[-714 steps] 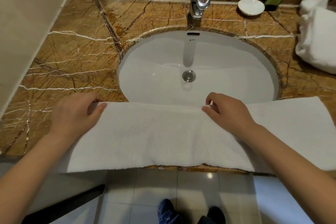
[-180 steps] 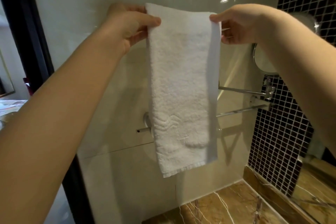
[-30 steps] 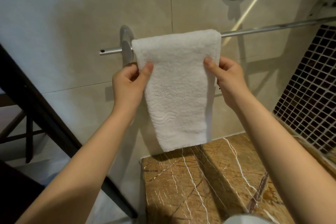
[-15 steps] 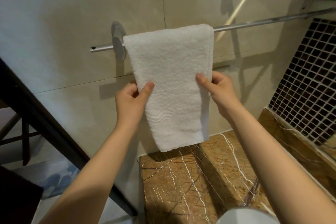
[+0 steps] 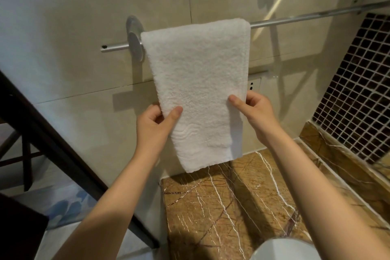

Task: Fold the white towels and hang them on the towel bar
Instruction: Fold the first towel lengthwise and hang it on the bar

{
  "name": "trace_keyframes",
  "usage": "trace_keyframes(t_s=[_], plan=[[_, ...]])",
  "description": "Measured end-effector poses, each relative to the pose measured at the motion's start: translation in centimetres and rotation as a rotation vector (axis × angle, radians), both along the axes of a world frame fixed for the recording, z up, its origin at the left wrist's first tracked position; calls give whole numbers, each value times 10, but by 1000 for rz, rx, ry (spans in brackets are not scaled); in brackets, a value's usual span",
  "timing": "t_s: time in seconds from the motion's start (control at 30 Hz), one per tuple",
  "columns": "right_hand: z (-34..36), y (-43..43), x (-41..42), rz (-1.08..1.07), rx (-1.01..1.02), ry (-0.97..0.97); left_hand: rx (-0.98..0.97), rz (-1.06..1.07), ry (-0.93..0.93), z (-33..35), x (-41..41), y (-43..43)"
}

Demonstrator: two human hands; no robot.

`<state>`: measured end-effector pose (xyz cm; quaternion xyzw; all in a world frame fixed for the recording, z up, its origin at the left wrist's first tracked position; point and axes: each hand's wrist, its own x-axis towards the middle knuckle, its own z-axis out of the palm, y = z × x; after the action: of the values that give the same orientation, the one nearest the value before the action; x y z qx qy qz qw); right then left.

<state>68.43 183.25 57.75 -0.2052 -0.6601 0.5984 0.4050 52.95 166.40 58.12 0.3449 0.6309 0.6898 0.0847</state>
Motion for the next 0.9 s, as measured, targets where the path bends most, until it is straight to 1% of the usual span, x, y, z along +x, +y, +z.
trace_keyframes(t_s=[0.27, 0.33, 0.4, 0.53, 0.7, 0.9], plan=[[-8, 0, -2, -17, 55, 75, 70, 88, 73, -9, 0, 9], [-12, 1, -1, -11, 62, 92, 92, 80, 55, -12, 2, 9], [-18, 2, 1, 15, 65, 91, 104, 31, 35, -18, 4, 8], [-39, 0, 5, 74, 49, 72, 32, 10, 7, -38, 6, 4], [-62, -3, 7, 52, 17, 9, -58, 25, -3, -58, 7, 2], [-68, -6, 7, 6, -7, 12, -31, 63, 22, -66, 2, 6]])
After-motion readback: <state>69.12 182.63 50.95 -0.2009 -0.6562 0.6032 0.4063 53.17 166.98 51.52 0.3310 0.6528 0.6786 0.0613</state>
